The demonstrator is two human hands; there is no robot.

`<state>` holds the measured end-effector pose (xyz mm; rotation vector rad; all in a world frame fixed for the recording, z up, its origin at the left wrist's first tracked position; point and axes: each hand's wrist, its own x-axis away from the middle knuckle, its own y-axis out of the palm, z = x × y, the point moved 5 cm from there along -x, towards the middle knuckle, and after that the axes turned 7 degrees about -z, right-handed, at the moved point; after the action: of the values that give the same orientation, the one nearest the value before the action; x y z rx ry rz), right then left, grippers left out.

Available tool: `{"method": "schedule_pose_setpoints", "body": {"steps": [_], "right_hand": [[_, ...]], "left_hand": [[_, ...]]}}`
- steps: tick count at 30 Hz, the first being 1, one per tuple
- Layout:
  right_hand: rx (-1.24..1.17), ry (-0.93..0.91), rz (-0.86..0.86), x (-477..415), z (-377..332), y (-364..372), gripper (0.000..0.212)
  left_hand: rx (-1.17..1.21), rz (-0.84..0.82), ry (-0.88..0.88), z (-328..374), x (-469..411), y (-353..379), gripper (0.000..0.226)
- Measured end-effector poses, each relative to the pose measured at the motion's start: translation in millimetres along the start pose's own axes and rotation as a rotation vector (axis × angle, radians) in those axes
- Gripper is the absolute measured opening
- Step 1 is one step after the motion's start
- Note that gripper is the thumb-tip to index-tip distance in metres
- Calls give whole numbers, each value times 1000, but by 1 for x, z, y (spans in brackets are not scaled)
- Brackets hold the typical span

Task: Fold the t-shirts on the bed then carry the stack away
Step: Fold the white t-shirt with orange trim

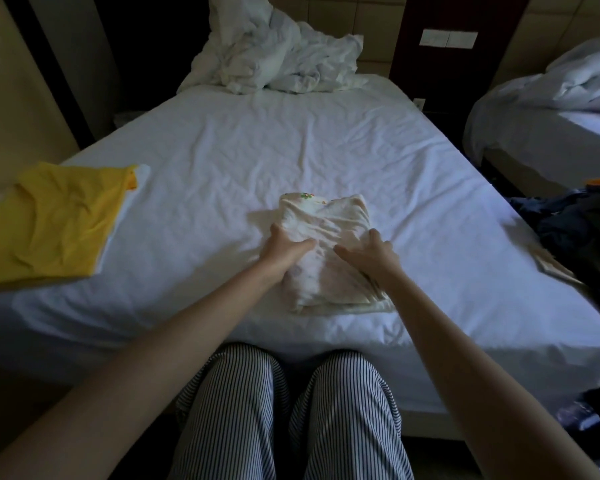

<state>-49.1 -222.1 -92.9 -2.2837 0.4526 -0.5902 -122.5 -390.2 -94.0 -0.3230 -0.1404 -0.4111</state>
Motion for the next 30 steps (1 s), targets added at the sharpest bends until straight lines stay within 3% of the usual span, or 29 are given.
{"method": "schedule_pose_setpoints", "body": {"steps": [3,8,11,13,19,30], "right_hand": [[11,-4,85,8,-3,1,67],[-11,-85,178,25,-7,2,60],[-215,-207,181,40,-25,0,44],[-386,-298,129,51,-42,6,38],[-644,-353,-66,54,-99,49,47],[-732,-469,-378,42,-275,152,47]], "left_hand": [[19,-113,50,-2,6,12,99],[-97,-51,191,-4,13,10,78],[-91,-49,287,0,17,-5,76],[-115,-31,346,4,20,-25,74],[-129,21,394,3,35,-116,78],[-96,219,288,-2,50,-315,70]]}}
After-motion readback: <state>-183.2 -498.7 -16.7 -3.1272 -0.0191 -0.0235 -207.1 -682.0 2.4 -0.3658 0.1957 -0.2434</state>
